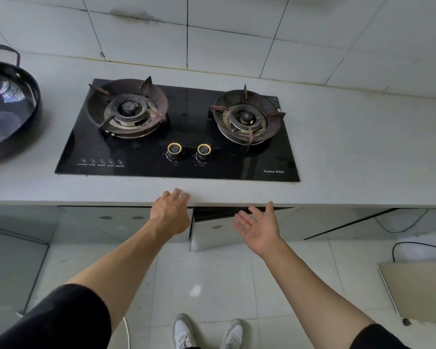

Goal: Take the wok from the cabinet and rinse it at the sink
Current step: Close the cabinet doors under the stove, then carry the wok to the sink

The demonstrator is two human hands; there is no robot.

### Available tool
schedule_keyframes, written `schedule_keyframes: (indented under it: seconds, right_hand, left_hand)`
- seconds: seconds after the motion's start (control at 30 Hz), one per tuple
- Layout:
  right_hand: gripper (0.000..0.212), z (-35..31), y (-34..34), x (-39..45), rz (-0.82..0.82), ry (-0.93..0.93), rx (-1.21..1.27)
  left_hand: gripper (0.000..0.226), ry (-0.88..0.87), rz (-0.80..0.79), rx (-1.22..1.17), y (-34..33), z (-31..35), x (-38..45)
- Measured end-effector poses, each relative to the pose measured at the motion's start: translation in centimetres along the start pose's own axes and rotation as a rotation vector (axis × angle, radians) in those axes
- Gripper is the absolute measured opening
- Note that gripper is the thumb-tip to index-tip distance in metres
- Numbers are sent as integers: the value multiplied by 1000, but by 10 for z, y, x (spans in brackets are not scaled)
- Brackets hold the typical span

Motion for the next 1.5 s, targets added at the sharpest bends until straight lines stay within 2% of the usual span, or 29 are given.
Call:
schedule_keyframes:
  seconds: [0.17,0.27,0.37,0.57,0.77,0.87,1.1,1.27,1.5]
  right_hand:
    - [68,-6,-11,-41,-43,81,-173]
    - [67,-9,-23,-56,-77,117,-280]
    - [63,-16,-39,-63,-96,152,-377]
    - [51,-26,-102,-59,-156,270,-748]
    - [42,-30,-200,-63,-356,480,-1123]
    - [34,-26,-247,-69,-487,551,-1202]
    - [38,11,-342,-76,-639,632,-1382]
    - [35,52,-405,-74,-665,674,-1467]
    - [35,112,-482,-63,-573,759,-1570]
  left_hand:
    - [49,-8,-55,44,4,3,-4]
    - [58,-2,-101,-29,7,-1,-13]
    - [64,27,-25,-110,20,-5,-28]
    - [63,68,156,-102,75,-28,-49]
    - [61,237,291,-75,141,-87,-84]
    - [60,323,349,-39,166,-120,-107]
    - [60,515,471,-61,194,-198,-172]
    - [61,600,516,-97,198,-267,-206]
    - [55,618,545,-134,202,-375,-239]
Point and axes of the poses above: each hand's wrist, its own x-axis towards the middle knuckle, its own y-axis out of the back of the hand, z = x × y, the point moved 9 cm from there along x, towards the middle knuckle, and after that the axes turned 7 degrees about -y, right-handed, at the moved point
